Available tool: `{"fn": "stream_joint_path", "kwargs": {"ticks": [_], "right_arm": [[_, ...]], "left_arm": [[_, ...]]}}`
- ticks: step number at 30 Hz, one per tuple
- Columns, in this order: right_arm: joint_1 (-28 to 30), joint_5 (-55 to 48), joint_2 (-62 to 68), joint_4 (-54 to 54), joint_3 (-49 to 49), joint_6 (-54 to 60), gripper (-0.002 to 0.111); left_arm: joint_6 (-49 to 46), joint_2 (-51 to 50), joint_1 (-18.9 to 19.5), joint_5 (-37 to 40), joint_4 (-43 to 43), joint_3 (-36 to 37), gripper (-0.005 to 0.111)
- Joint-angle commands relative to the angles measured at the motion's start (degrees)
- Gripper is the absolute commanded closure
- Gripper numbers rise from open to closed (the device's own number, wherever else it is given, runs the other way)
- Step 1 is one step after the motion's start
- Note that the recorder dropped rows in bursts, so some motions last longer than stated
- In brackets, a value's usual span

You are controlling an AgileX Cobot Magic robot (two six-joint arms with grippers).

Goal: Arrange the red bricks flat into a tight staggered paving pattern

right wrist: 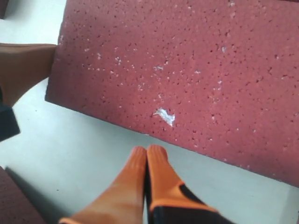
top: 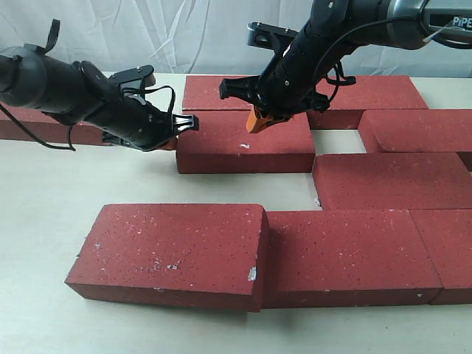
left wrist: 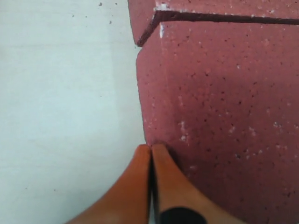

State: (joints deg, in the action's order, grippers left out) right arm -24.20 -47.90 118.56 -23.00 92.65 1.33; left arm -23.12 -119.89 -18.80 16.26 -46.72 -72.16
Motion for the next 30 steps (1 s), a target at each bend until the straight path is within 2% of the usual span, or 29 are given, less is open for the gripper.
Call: {"fn": "stream_joint_path", "kwargs": {"ticks": [1, 22, 25, 30], "right_arm": [[0.24, 0.62, -0.66, -0.02, 0.09, 0.05, 0.109], [0.24, 0.85, -0.66, 0.63, 0.09, 0.05, 0.109], [0.24, 0.85, -0.66, 0.63, 0.09, 0.05, 0.109], [0.24, 0.75, -0.66, 0.63, 0.09, 0.05, 0.109]], "left_arm": [[-0.53, -2.74, -1.78, -1.14, -1.51, 0.03, 0.107], [-3.21, -3.81, -2.52, 0.32, -5.65, -1.98, 0.107], [-6.21, -3.81, -2.55, 0.32, -8.1, -1.98, 0.107], [-10.77, -3.81, -4.77, 0.21, -11.63, -3.5, 0.107]]}}
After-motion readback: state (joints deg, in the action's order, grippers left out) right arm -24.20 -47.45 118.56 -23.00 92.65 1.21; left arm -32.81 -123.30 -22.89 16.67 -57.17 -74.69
